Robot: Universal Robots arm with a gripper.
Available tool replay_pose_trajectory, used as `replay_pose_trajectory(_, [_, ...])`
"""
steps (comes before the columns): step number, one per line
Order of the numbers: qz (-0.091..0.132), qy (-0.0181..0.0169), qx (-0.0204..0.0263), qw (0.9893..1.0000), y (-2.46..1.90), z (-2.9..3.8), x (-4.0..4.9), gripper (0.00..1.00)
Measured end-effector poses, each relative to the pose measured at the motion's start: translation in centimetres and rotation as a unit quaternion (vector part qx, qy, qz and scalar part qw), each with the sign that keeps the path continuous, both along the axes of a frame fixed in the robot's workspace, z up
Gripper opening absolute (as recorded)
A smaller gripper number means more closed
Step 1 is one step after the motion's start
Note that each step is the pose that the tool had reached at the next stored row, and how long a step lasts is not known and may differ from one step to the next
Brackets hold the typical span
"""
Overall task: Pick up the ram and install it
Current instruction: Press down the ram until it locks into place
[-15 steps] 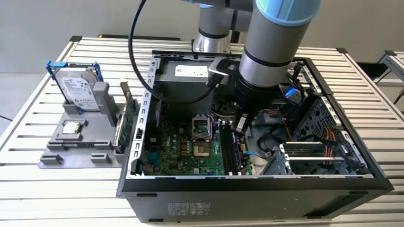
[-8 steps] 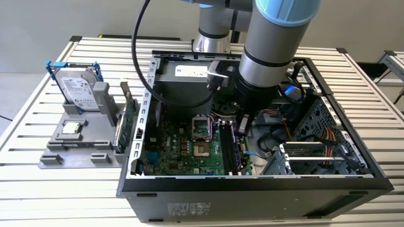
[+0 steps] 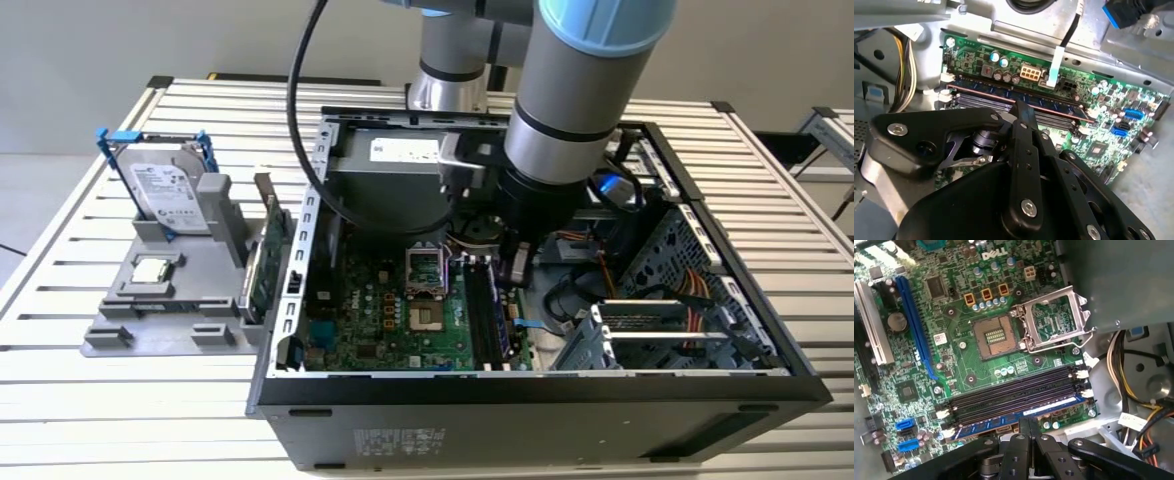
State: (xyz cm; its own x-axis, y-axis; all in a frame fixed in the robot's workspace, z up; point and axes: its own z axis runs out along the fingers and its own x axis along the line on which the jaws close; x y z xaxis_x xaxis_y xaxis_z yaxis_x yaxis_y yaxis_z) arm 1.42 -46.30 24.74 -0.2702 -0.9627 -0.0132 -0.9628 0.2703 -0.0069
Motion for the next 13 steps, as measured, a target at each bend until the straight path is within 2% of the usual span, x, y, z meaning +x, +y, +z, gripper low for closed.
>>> replay_pose_trajectory(4, [0.025,0.0000,0.0000,0.9997,0.07,-0.04,0.00,0.00])
replay_pose_trajectory(6, [0.052,0.0000,0.0000,0.9986,0.14,-0.07,0.00,0.00])
replay_pose_trajectory(13, [0.092,0.0000,-0.0001,0.9958,0.15,-0.08,-0.01,0.00])
